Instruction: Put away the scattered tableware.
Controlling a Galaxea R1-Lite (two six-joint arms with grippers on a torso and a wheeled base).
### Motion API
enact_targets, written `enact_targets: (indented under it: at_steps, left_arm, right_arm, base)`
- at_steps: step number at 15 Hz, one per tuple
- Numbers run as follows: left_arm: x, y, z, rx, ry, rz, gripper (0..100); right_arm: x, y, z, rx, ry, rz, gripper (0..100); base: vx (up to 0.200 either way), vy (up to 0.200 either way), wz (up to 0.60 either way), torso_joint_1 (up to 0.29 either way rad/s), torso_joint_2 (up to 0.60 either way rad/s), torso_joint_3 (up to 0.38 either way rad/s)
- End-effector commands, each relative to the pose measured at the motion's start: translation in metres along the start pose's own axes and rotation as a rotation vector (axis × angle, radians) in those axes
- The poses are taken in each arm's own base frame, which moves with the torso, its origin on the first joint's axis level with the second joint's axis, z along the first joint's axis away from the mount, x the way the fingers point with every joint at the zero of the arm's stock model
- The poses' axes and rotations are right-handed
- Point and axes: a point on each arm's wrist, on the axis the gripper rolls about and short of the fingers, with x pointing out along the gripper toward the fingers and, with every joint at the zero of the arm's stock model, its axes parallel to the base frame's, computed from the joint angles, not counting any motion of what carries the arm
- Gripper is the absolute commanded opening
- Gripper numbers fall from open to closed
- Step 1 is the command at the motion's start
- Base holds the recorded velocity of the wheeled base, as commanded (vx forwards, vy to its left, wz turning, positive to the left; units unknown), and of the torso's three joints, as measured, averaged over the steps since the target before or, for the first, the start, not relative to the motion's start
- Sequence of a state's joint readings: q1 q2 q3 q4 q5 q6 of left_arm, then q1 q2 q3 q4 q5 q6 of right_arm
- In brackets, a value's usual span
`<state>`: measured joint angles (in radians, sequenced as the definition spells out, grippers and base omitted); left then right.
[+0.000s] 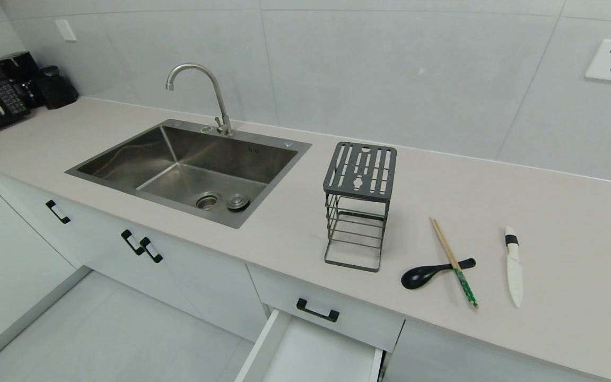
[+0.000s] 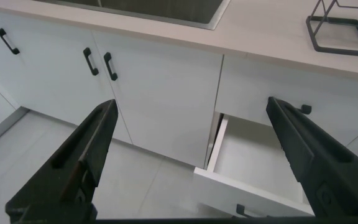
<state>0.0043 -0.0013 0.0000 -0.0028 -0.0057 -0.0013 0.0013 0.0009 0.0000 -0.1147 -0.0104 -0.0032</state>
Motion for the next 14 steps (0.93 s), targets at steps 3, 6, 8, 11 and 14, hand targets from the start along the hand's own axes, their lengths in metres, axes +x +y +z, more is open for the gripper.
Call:
enact_targets:
  at_steps: [3,6,8,11,14]
  left_arm:
    - [0.0,0.0,0.0,0.0,0.001,0.0,100]
    - [0.0,0.0,0.0,0.0,-0.001,0.0,100]
    - [0.0,0.0,0.0,0.0,0.001,0.0,100]
    - [0.0,0.0,0.0,0.0,-0.001,0.0,100]
    - [0.0,0.0,0.0,0.0,0.001,0.0,100]
  right_arm:
    - [0.0,0.003,0.007,-0.097,-0.072,0.133,100]
    - [-0.001,0.004,0.004,-0.109,0.015,0.198,100]
    - [0.005,0.005,0.025,-0.1,0.094,0.233,100]
    - [0.048,0.007,0.086,-0.083,0.209,0.313,100]
    - [0.082,0.009,0.081,-0.142,0.369,0.365,100]
  base:
    - [0.0,0.0,0.0,0.0,0.0,0.0]
    - [0.0,0.0,0.0,0.0,0.0,0.0]
    - [0.0,0.0,0.0,0.0,0.0,0.0]
    - [0.0,0.0,0.0,0.0,0.0,0.0]
    - [0.0,0.0,0.0,0.0,0.0,0.0]
